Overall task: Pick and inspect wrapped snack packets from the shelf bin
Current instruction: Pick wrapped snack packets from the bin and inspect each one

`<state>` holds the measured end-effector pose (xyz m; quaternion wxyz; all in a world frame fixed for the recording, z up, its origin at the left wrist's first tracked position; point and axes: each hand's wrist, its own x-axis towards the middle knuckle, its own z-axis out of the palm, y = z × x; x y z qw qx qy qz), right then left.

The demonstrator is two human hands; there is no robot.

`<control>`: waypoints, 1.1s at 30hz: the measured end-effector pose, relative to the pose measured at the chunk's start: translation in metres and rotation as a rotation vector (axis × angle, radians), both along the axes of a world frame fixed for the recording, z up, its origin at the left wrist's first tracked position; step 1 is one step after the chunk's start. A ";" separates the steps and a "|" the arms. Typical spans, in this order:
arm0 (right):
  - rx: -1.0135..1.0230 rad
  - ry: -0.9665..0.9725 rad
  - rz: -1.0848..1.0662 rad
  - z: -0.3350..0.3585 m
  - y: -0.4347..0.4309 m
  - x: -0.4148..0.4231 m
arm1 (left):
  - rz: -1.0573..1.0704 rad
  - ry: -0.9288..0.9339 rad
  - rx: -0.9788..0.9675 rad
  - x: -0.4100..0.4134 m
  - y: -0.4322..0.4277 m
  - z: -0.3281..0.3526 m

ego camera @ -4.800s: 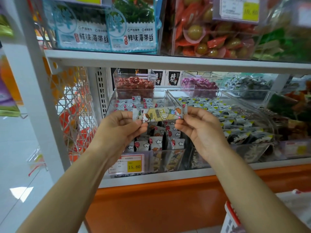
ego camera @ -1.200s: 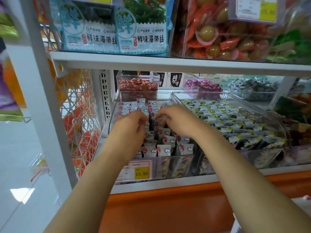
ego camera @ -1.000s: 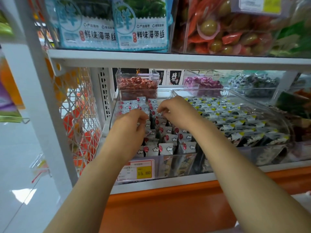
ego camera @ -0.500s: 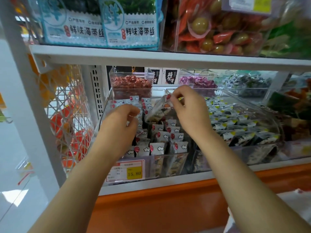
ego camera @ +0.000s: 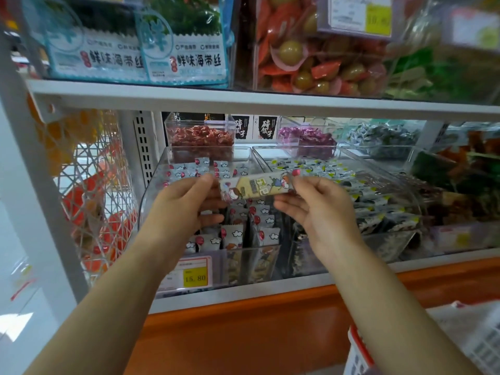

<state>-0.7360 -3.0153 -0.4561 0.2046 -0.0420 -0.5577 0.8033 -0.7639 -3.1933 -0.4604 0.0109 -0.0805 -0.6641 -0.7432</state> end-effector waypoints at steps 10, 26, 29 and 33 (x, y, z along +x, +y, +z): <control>-0.254 -0.114 0.332 -0.001 0.006 0.003 | -0.025 -0.083 0.176 -0.007 -0.009 -0.005; -0.025 -0.033 0.168 -0.006 0.000 -0.004 | -0.110 -0.022 0.193 0.000 -0.017 0.000; 0.098 0.002 0.097 -0.008 0.001 -0.004 | -0.141 -0.016 0.189 0.001 -0.016 0.001; 0.157 0.009 0.115 -0.008 0.000 -0.002 | -0.094 0.023 0.089 0.002 -0.017 0.000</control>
